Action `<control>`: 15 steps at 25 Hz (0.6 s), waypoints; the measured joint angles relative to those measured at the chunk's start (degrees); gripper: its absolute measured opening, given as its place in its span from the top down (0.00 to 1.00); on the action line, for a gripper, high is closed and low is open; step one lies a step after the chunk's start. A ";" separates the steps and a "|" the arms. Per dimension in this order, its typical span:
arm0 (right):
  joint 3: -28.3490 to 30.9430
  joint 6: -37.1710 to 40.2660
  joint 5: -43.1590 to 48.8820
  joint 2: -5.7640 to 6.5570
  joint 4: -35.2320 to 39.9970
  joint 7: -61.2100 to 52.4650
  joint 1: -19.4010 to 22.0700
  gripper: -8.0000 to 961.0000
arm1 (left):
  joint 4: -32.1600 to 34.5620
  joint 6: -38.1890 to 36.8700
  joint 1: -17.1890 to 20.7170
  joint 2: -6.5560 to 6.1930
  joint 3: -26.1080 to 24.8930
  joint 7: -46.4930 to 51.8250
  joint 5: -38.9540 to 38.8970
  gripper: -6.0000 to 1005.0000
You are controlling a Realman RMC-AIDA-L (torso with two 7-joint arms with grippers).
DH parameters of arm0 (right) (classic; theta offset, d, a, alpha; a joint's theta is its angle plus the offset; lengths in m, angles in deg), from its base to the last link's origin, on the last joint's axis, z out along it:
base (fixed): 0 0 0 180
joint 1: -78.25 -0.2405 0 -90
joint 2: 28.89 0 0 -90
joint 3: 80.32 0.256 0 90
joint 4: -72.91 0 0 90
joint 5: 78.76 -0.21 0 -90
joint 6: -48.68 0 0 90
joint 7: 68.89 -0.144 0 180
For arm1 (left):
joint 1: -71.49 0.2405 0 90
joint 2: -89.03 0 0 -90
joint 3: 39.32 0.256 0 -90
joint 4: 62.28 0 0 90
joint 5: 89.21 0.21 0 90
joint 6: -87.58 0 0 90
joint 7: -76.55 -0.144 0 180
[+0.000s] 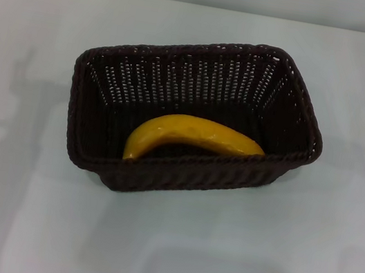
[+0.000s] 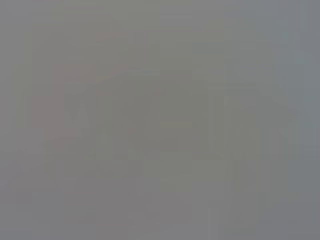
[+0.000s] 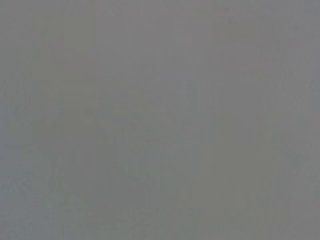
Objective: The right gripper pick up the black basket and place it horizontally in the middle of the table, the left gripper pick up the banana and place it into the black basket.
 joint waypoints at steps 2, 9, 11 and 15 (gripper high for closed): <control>0.22 0.41 -0.11 0.05 -0.08 0.00 0.00 0.12 | -0.79 -0.45 0.47 -0.02 0.04 0.01 0.03 0.12; 1.41 2.35 -1.88 0.25 -0.31 0.00 0.08 0.12 | -1.41 -0.54 4.52 0.10 -0.16 -5.22 -5.78 0.12; 2.73 3.97 -2.39 0.37 -0.37 -0.02 0.08 0.12 | -1.65 -1.27 5.69 0.14 -0.10 -8.64 -8.99 0.12; 5.62 6.00 -2.48 0.34 -0.40 -0.06 0.20 0.12 | -2.82 -5.01 7.67 0.19 0.09 -11.05 -13.04 0.12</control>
